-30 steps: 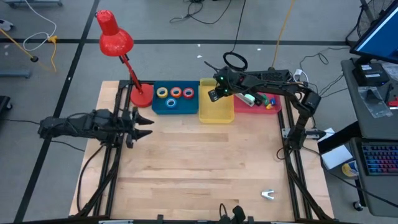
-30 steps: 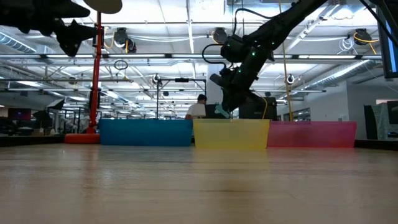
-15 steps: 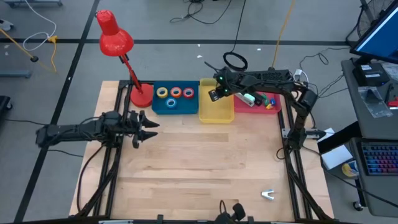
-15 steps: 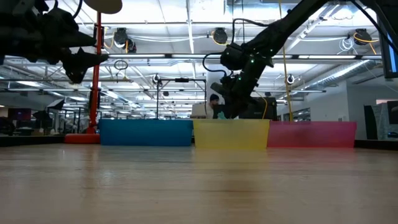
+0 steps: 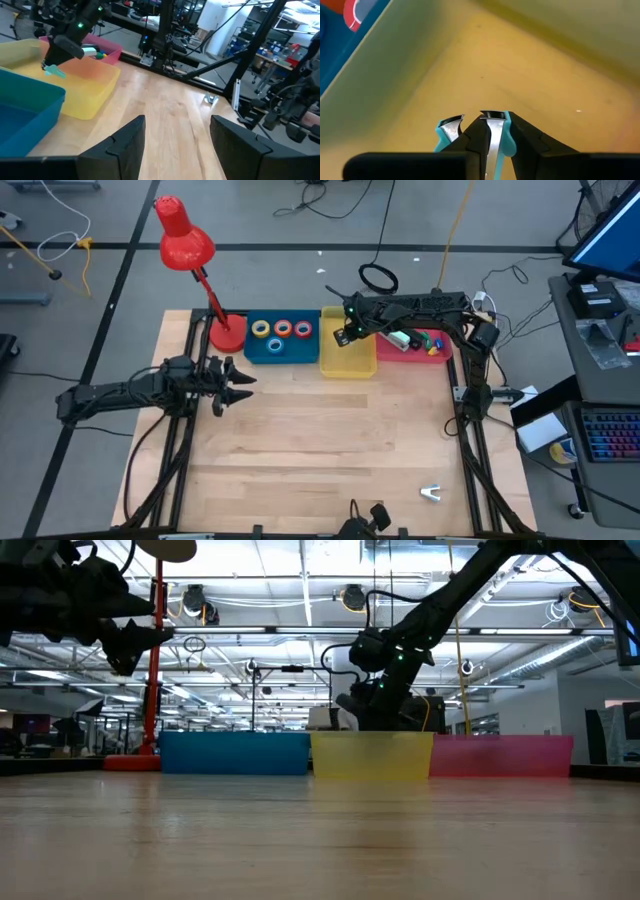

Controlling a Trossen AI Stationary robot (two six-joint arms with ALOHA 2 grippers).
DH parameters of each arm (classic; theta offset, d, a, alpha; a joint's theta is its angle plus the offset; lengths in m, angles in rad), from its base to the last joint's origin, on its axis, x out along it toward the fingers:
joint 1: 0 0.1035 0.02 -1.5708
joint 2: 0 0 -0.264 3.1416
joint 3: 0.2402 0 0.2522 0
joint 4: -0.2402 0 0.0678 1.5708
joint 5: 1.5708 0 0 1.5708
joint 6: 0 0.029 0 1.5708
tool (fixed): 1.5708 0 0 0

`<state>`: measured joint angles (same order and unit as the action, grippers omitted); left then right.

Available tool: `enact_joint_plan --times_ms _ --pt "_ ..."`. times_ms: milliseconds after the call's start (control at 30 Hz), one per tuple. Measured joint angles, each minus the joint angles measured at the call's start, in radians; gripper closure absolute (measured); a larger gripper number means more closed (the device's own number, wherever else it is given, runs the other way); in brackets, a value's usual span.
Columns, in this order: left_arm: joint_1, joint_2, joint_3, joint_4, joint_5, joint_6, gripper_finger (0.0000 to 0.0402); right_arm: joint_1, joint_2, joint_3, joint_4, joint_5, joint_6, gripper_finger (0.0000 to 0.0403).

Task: Pick and place Stapler, Stapler remover, tape
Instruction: Put the light green staple remover into the yellow bin, then put the light blue staple remover into the yellow bin

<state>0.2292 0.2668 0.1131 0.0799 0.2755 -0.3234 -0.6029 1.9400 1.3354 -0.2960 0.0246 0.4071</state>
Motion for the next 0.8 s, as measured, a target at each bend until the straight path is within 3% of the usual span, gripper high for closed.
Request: enact_joint_plan --times_ms 267,533,800 --pt "0.001 0.000 0.000 -0.003 0.013 0.021 0.0178 0.000 0.000 0.000 -0.001 -0.003 -0.030 0.0334" --pt "-0.003 0.000 0.000 -0.002 0.012 0.025 0.0178 0.000 -0.006 0.000 -0.001 -0.087 -0.052 0.0283" --pt "-0.066 0.000 0.000 0.015 0.006 0.010 0.0178 0.032 -0.138 0.000 -0.022 -0.075 -0.051 0.0281"
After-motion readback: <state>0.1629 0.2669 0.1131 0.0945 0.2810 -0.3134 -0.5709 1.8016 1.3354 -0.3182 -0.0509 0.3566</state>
